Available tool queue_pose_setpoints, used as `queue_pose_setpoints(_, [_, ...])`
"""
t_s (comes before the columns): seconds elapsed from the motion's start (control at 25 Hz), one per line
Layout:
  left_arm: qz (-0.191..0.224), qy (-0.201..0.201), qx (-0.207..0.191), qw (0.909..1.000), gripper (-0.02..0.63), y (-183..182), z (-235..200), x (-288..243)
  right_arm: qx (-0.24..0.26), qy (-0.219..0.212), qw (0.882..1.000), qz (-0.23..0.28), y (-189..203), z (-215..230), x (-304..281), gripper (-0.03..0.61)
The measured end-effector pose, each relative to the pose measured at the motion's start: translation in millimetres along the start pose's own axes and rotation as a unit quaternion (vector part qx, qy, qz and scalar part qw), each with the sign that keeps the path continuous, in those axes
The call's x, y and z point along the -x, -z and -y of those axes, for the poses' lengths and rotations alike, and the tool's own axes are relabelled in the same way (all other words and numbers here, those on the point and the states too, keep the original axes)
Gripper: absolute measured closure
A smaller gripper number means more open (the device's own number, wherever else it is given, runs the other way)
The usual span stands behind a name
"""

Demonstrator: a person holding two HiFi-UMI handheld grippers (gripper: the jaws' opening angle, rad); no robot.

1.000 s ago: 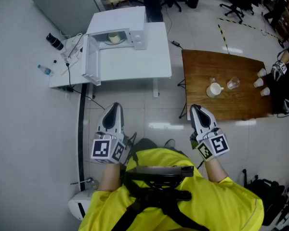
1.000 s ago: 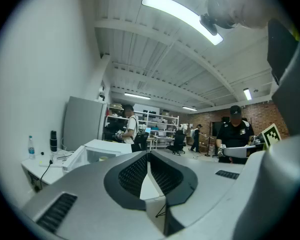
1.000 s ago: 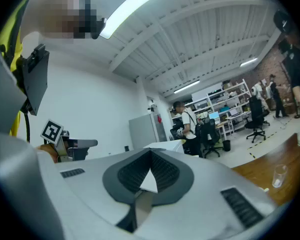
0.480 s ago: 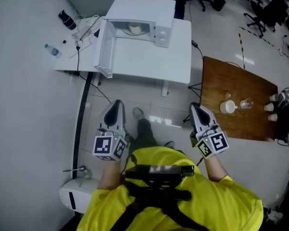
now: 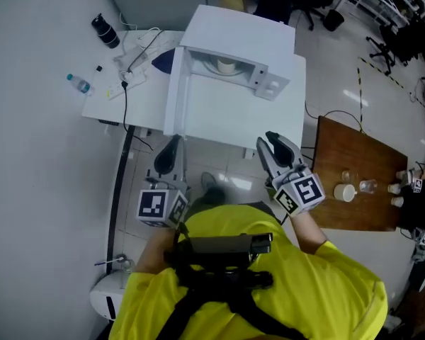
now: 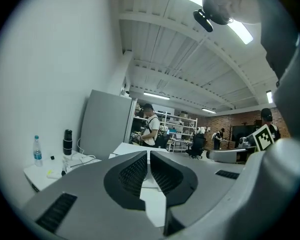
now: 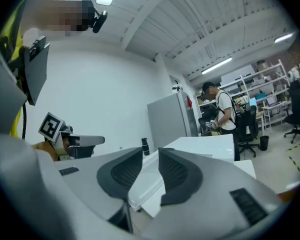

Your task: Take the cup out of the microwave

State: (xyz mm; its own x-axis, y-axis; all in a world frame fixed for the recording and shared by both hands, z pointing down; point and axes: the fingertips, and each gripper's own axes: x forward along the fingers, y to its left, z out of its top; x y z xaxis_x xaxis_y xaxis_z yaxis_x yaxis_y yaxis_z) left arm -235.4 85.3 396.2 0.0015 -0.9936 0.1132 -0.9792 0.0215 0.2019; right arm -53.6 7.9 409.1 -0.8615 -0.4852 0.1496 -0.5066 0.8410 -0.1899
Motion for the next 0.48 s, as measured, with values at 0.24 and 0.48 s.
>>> queue_pose_setpoints(0.24, [-0.024,-0.001,0.019,0.9995,0.596,4.5,-31.6,-39.5,-0.012,0.005,1.0,-0.02,8.4,16.5,-72.7,0.325])
queue_pose_setpoints(0.48, [-0.057,0.0,0.022,0.9981,0.596,35.9,-44.5,-78.5,-0.023,0.067,0.997,-0.034,65.3,81.6,-155.8,0.107])
